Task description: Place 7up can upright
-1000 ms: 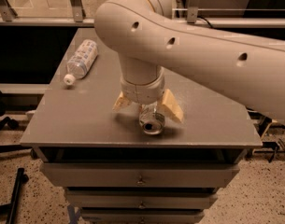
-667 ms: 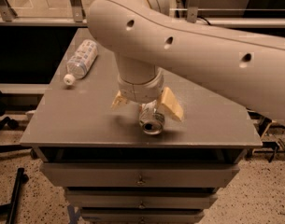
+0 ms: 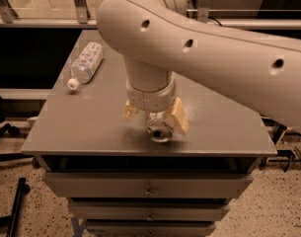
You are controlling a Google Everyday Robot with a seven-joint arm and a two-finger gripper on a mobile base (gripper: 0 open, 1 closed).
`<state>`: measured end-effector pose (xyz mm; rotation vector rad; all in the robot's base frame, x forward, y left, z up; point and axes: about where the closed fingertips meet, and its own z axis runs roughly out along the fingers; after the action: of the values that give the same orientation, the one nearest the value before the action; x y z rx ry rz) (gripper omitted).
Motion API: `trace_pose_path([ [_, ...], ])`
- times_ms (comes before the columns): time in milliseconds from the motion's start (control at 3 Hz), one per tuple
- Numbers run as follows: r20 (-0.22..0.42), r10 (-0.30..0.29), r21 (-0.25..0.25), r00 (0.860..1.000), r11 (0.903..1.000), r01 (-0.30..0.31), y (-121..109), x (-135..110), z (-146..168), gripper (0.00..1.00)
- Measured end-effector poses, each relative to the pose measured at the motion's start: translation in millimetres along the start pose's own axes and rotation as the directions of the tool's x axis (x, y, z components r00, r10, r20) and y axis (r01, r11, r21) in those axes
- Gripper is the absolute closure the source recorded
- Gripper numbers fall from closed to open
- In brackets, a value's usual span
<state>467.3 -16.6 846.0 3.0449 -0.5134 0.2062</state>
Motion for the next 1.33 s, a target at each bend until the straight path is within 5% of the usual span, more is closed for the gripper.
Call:
trace_pose_path([
  [667,0.06,0.019,0.042,0.998,0.9989,-0.021,3.0,-7.9,11.8,0.64],
  [1000,0.065,0.018,0.088,0.998,0.9959,-0.024,3.6,-3.5,5.6,0.95],
  [1333,0.049,0.02,0.142,0.999,0.9895,-0.027,3.1,4.6,-8.8,1.0],
])
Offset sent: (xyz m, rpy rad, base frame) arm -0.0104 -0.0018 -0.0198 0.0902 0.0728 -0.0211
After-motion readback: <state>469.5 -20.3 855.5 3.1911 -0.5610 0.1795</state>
